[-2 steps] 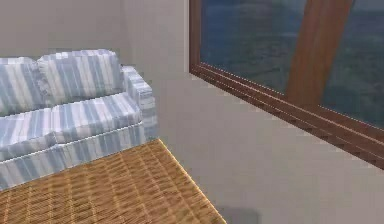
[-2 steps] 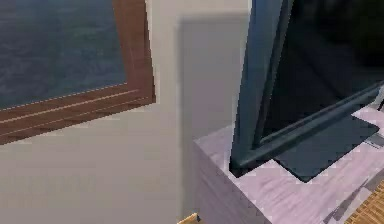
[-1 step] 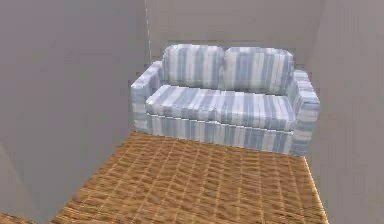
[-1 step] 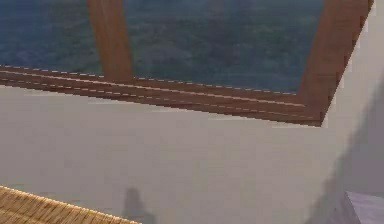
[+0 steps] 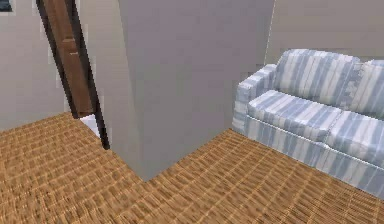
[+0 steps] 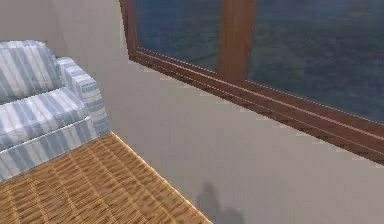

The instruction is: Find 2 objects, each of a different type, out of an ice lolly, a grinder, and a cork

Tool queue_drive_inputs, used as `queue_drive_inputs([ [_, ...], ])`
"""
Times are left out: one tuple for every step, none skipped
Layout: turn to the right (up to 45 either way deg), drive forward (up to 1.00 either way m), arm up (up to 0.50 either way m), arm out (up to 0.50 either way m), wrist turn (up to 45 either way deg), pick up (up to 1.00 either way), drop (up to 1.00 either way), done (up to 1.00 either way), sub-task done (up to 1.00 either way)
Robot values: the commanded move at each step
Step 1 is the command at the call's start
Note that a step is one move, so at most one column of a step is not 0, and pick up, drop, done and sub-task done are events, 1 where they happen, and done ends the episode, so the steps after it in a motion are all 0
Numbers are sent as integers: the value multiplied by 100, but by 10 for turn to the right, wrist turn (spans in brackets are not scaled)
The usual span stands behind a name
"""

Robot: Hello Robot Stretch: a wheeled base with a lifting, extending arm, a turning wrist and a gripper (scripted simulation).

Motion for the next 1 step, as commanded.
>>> queue_drive_inputs([
  [0,10,0,0,0,0,0,0,0],
])
